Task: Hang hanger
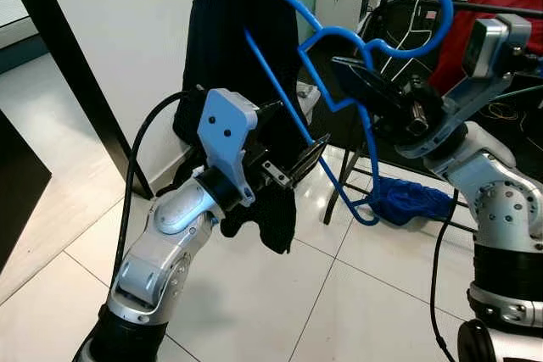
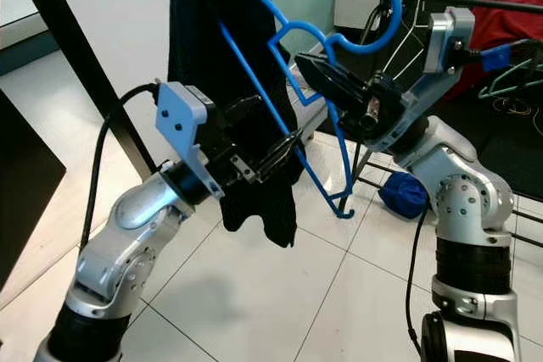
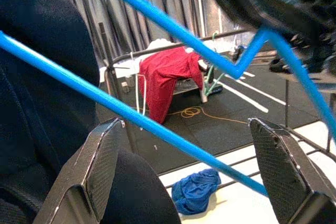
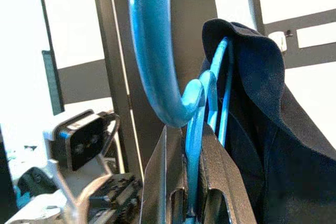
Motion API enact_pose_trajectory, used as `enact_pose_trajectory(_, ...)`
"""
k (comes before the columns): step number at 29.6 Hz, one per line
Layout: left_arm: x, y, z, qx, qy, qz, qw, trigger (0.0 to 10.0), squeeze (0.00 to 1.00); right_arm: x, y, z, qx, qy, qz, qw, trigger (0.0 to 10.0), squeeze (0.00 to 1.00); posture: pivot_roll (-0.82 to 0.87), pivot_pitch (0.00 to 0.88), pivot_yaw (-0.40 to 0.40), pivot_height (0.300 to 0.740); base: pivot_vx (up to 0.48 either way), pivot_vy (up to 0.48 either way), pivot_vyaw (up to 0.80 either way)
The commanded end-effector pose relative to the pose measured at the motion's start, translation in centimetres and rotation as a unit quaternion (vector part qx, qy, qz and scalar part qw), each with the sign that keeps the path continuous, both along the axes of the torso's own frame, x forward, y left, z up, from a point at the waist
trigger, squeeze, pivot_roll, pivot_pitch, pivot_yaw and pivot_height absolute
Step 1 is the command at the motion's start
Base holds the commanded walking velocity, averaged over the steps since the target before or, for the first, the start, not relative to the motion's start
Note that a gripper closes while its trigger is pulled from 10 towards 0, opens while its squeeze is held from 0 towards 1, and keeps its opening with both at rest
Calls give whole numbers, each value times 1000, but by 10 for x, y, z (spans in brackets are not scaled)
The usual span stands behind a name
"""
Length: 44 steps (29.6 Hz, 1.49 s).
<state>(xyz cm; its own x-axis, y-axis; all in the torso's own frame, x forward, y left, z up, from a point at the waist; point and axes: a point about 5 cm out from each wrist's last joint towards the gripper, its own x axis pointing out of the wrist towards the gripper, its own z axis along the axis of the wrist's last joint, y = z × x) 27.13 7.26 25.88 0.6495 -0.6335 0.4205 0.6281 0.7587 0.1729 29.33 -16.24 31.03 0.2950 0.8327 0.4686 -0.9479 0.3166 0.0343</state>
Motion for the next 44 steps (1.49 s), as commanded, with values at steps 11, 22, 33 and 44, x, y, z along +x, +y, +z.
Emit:
enact_pose_trajectory(11,9,10,0,27,-8,55,998,10000,0,-16,4,21,4,-55,41,998,10000,0,-95,56,44,740,0,0,0)
enact_pose_trajectory(22,-4,4,-5,39,3,-4,999,10000,0,-13,1,19,-12,-48,27,998,10000,0,-92,48,44,740,0,0,0)
enact_pose_trajectory(33,-15,13,17,-120,45,-92,988,10000,0,-11,0,16,-13,-43,19,999,10000,0,-86,56,45,740,0,0,0)
enact_pose_trajectory(44,-18,20,-17,50,61,-86,993,10000,0,-12,-5,18,-11,-45,13,999,10000,0,-87,63,47,740,0,0,0)
